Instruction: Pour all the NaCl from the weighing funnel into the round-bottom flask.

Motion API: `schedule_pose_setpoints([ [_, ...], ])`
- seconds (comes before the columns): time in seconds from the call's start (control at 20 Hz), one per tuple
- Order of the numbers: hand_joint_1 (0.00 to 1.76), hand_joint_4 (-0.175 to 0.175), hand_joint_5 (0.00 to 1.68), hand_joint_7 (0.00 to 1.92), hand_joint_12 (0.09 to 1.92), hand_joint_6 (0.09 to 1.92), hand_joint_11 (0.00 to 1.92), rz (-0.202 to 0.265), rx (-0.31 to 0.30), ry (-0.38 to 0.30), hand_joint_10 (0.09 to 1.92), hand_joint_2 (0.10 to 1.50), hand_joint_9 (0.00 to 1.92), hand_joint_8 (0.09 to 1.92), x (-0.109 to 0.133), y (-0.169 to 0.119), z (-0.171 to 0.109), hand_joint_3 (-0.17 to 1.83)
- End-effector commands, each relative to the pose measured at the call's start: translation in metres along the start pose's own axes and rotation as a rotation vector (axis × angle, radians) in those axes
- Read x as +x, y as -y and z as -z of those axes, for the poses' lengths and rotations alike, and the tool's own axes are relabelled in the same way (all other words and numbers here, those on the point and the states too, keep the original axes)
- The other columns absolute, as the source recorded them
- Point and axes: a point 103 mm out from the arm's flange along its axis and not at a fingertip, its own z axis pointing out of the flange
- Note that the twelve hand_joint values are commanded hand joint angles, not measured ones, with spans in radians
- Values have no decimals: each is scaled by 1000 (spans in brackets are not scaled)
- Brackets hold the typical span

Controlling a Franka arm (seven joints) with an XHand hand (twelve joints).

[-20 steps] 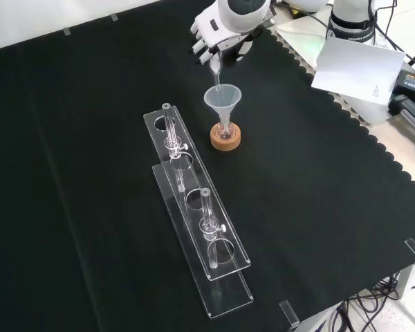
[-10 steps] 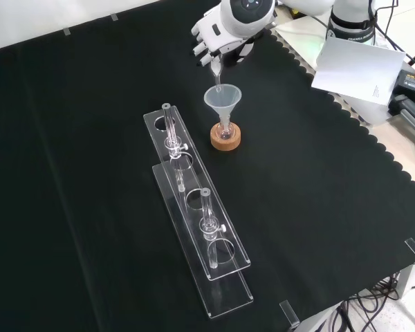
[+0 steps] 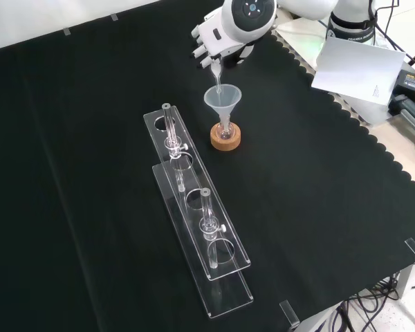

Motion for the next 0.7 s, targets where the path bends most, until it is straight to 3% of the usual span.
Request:
schedule_pose_setpoints([
  [0.05, 1137, 175, 1357, 891, 816, 484, 1148, 0, -2, 17, 87, 671, 1319, 597, -1, 0, 0, 574],
  [0.7, 1136, 175, 1354, 887, 816, 489, 1148, -5, -9, 65, 87, 672, 1318, 599, 1, 2, 5, 574],
])
